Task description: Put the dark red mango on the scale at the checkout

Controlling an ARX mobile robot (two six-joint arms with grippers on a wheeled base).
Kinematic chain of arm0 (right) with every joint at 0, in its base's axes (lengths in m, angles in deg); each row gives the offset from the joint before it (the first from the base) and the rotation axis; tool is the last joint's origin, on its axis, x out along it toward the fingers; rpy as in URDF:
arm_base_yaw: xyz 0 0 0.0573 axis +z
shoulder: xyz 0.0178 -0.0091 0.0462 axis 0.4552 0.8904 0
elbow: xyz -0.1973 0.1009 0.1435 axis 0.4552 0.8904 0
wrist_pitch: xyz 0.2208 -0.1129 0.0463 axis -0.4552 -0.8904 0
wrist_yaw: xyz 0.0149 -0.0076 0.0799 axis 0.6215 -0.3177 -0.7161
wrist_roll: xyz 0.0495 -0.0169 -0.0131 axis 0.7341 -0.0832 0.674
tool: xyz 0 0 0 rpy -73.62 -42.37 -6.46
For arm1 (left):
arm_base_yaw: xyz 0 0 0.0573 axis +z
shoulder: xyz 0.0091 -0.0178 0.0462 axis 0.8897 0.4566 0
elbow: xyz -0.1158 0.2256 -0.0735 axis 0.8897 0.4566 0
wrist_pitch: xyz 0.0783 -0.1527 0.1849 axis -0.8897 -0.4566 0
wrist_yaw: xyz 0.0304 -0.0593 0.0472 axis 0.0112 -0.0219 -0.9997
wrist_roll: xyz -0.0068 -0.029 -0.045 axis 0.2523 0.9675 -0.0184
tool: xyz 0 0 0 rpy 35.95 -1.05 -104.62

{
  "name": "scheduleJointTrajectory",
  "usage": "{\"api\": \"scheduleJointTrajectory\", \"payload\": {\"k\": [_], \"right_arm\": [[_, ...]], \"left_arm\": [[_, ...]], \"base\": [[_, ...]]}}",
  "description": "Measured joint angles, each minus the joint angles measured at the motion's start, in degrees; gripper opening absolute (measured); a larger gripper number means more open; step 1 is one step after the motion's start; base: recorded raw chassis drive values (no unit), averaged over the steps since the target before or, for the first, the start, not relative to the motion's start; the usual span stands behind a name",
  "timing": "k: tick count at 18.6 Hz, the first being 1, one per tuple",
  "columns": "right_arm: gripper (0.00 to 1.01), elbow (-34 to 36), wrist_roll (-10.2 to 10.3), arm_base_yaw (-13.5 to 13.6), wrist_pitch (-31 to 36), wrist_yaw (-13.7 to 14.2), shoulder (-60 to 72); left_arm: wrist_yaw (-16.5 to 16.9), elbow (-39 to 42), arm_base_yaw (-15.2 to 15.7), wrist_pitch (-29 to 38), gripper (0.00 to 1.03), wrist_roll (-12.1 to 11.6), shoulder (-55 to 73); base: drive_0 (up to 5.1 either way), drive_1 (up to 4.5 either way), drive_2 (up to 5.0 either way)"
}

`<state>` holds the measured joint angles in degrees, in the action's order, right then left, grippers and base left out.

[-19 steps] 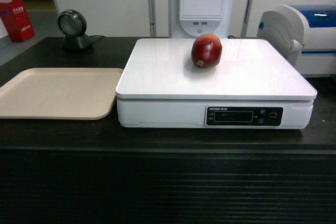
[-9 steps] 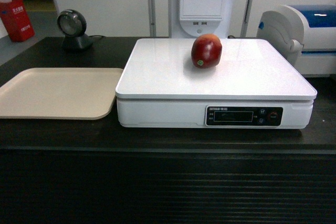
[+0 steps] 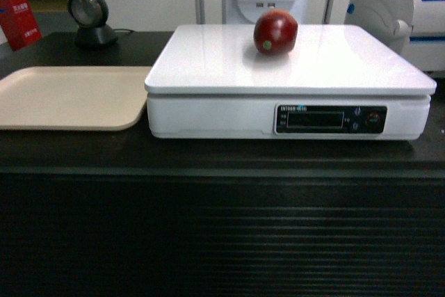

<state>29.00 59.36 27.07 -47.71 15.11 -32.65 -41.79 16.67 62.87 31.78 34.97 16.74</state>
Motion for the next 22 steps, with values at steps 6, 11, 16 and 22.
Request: {"api": "scheduleJointTrajectory", "payload": {"k": [6,11,16,22], "right_arm": [[0.98,0.0,0.0,0.0,0.0,0.0,0.0],[0.98,0.0,0.0,0.0,0.1,-0.1,0.0],[0.98,0.0,0.0,0.0,0.1,0.0,0.0],[0.98,0.0,0.0,0.0,0.0,-0.1,0.0]], "left_arm": [[0.0,0.0,0.0,0.0,0.98,0.0,0.0],[0.0,0.0,0.0,0.0,0.98,0.0,0.0],[0.0,0.0,0.0,0.0,0.98,0.0,0.0],[-0.1,0.0,0.0,0.0,0.98,0.0,0.0]], "base": [[0.0,0.0,0.0],[0.0,0.0,0.0],[0.0,0.0,0.0],[0.0,0.0,0.0]]}}
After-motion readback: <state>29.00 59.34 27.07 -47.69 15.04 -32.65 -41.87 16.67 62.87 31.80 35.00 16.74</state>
